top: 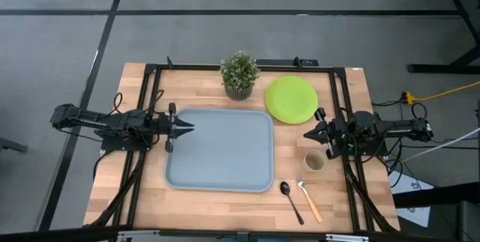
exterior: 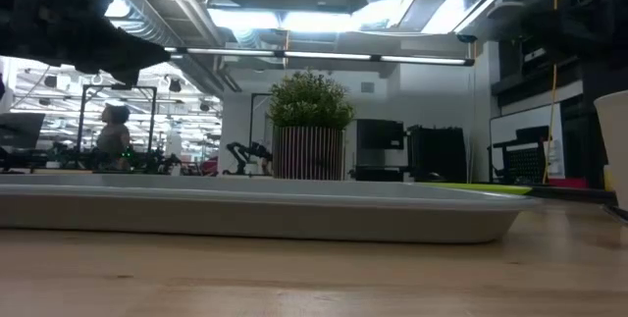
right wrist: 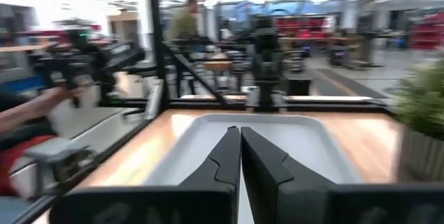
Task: Pick and place plate/cup/fork/spoon on tray
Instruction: Put the white cup on the gray serving tray
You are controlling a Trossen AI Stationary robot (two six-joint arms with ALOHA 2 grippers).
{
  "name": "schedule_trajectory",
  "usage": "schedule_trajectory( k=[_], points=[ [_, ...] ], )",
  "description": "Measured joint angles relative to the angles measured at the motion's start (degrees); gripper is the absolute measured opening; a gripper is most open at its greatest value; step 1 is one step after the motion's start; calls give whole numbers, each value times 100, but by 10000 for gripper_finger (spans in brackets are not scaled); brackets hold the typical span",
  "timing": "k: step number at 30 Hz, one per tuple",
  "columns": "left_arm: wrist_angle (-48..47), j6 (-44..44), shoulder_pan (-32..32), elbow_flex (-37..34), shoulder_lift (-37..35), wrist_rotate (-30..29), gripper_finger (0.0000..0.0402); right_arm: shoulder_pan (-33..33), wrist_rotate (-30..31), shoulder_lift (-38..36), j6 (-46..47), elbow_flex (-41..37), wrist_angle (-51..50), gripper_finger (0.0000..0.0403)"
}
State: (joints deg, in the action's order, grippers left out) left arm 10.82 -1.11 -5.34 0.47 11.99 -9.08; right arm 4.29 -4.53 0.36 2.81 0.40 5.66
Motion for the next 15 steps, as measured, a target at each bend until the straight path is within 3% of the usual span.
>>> schedule_trajectory(
  k=[3,7,13,15],
  points=[
    [3,-453,1,0,0,2,53,0,149,1,306,0,203,19],
    [36,-988,1,0,0,0,53,0,135,2,436,0,1306,19],
    [41,-1048,-1,0,0,-176,53,4,-1454,0,488,0,3672,19],
    [41,-1049,1,0,0,-274,53,4,-1615,-4,588,71,3872,19]
  ],
)
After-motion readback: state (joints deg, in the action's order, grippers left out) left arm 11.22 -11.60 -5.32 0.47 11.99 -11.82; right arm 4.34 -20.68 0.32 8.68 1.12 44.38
